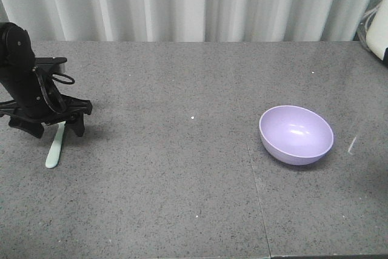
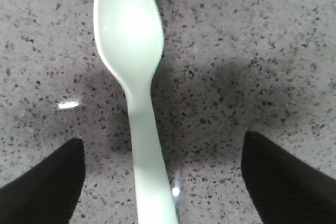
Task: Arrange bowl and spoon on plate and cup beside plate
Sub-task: 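Lower the left gripper over the white spoon handle, then close the left gripper on the spoon handle and lift it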
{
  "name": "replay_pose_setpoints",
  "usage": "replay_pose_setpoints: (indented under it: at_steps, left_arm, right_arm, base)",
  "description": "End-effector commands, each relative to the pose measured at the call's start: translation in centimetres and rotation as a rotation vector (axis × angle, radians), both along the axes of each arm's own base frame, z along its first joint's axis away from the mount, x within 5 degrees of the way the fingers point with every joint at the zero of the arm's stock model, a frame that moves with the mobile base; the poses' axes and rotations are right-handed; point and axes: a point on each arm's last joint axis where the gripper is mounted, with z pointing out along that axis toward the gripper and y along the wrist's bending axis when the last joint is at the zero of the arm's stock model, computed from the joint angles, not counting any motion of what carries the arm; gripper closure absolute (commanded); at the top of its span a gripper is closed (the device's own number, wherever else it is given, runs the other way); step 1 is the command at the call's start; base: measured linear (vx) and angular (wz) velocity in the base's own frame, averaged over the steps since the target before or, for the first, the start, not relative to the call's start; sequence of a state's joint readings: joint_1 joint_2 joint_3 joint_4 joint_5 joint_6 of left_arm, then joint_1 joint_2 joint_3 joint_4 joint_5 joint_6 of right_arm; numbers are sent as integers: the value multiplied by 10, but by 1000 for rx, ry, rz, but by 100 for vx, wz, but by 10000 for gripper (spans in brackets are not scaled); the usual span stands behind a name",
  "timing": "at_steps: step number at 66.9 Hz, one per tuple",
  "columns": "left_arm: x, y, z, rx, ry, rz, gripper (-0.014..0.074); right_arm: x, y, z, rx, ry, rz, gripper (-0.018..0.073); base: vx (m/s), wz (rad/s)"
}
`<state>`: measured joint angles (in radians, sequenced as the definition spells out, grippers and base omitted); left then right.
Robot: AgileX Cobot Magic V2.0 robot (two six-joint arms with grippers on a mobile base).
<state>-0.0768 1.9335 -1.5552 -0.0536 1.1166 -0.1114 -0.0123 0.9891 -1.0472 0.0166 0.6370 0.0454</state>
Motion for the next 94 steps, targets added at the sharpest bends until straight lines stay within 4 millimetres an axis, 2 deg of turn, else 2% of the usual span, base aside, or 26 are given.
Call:
replay_pose_setpoints:
  at_steps: [1, 24, 45, 61, 80, 87, 94]
  left_arm:
    - [1, -3, 24, -15, -87, 8, 24]
    - [2, -2, 23, 2, -95, 4, 29]
    - [2, -1, 23, 5, -91, 1, 90]
    - [4, -2, 7, 10, -21, -1, 101]
    - [5, -2, 2, 10, -12, 0, 107]
    - [6, -2, 2, 10, -9, 0, 164]
    - [5, -2, 1, 11, -3, -1, 292]
  right_arm:
    - [-3, 1, 19, 13, -111, 1, 4]
    - [-3, 1, 19, 17, -111, 2, 4]
    - [-3, 1, 19, 19, -111, 2, 4]
    - [-3, 2, 19, 42, -110, 5, 4]
    - [-3, 2, 19, 42, -110, 5, 4]
    - [-3, 2, 19, 42, -110, 5, 4]
    - [-3, 2, 19, 42, -110, 5, 4]
  base:
    - [0, 0]
    - [0, 0]
    - [0, 0]
    - [0, 0]
    - [0, 0]
    - [0, 0]
    - [0, 0]
